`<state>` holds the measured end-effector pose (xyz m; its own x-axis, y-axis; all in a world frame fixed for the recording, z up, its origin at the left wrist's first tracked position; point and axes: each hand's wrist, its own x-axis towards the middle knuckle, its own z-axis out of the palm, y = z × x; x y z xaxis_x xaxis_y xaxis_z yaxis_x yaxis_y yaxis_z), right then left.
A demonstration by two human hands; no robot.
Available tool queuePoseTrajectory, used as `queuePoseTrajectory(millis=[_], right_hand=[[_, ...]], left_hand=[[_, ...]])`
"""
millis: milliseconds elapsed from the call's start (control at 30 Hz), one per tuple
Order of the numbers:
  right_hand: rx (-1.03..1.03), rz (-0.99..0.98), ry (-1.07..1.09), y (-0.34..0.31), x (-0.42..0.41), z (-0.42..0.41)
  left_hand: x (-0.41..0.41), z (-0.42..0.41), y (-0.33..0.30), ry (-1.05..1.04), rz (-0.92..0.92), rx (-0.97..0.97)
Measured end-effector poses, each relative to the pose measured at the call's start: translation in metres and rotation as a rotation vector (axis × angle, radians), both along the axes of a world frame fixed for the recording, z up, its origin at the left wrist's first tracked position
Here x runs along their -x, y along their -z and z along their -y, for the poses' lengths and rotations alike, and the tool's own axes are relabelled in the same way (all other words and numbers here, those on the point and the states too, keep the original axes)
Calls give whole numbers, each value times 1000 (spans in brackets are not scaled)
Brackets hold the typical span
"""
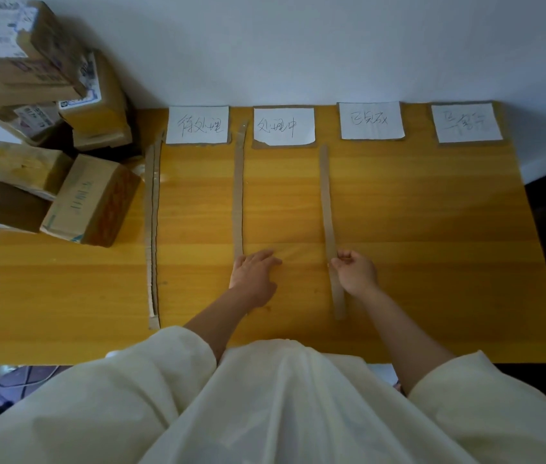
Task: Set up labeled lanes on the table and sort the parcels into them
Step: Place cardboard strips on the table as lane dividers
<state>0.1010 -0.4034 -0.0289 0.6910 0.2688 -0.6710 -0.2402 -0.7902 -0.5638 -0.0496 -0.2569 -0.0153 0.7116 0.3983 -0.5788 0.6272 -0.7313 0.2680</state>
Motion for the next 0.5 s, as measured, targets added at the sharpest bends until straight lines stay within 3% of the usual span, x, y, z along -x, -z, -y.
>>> queuePoseTrajectory(millis=[233,367,500], right_hand=[[125,243,-238,-3,3,10],[103,274,-363,6,9,15],[77,273,-357,12,9,14]], left_hand=[[-2,6,2,-2,-32,-9],[-1,8,2,2,-47,-8],[-2,9,1,12,-61,-10]])
